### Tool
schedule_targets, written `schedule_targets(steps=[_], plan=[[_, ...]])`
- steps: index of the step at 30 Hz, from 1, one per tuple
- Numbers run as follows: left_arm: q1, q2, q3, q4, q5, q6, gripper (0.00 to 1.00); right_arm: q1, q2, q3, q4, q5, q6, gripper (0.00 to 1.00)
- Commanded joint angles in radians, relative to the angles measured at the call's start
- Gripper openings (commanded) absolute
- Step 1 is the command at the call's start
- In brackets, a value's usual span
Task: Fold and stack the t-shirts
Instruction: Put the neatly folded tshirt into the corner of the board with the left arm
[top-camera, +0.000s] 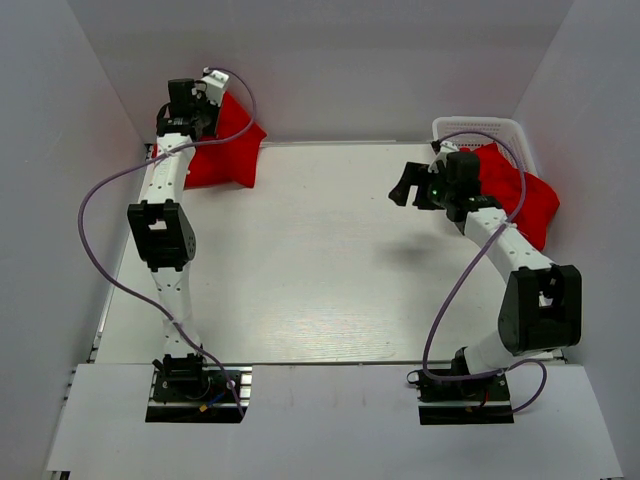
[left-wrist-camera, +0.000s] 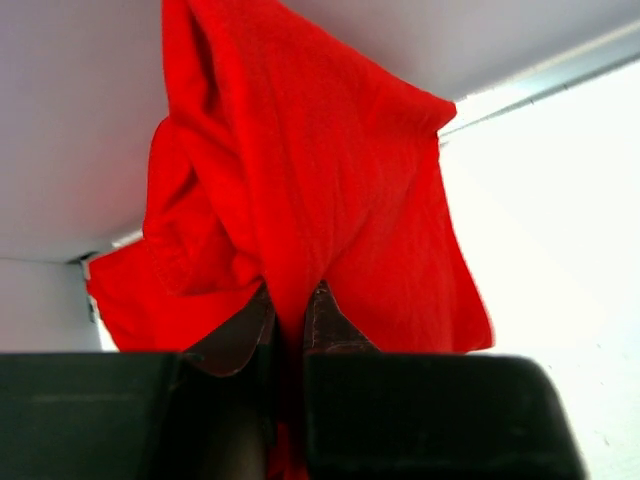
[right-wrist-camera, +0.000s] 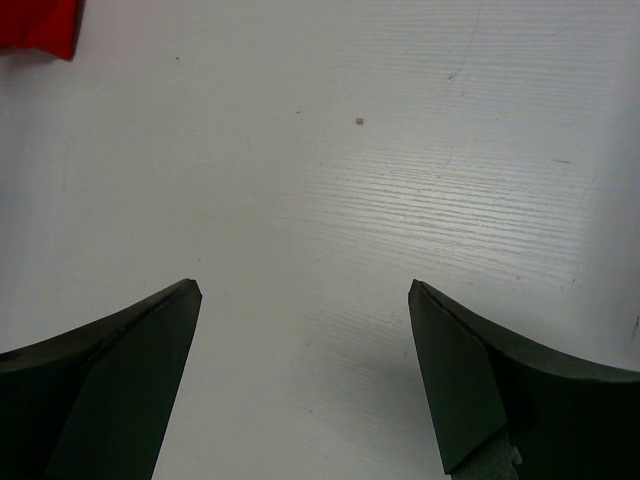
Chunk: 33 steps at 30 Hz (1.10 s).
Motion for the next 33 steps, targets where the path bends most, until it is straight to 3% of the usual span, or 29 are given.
schedule_targets(steps=[1, 18, 33], plan=[[0.015, -0.1, 0.057, 0.084, 0.045, -0.017, 0.0, 0.001, 0.02, 0.046, 0.038, -0.028, 0.013, 0.9], [0.086, -0.14, 0.016, 0.136, 0.054, -0.035, 0.0, 0.015, 0.087, 0.055, 0.081, -0.054, 0.05, 0.9], [0.146, -0.01, -0.012, 0.192, -0.058, -0.077, 0.0, 0.042, 0.184, 0.143, 0.07, -0.035, 0.063, 0.9]])
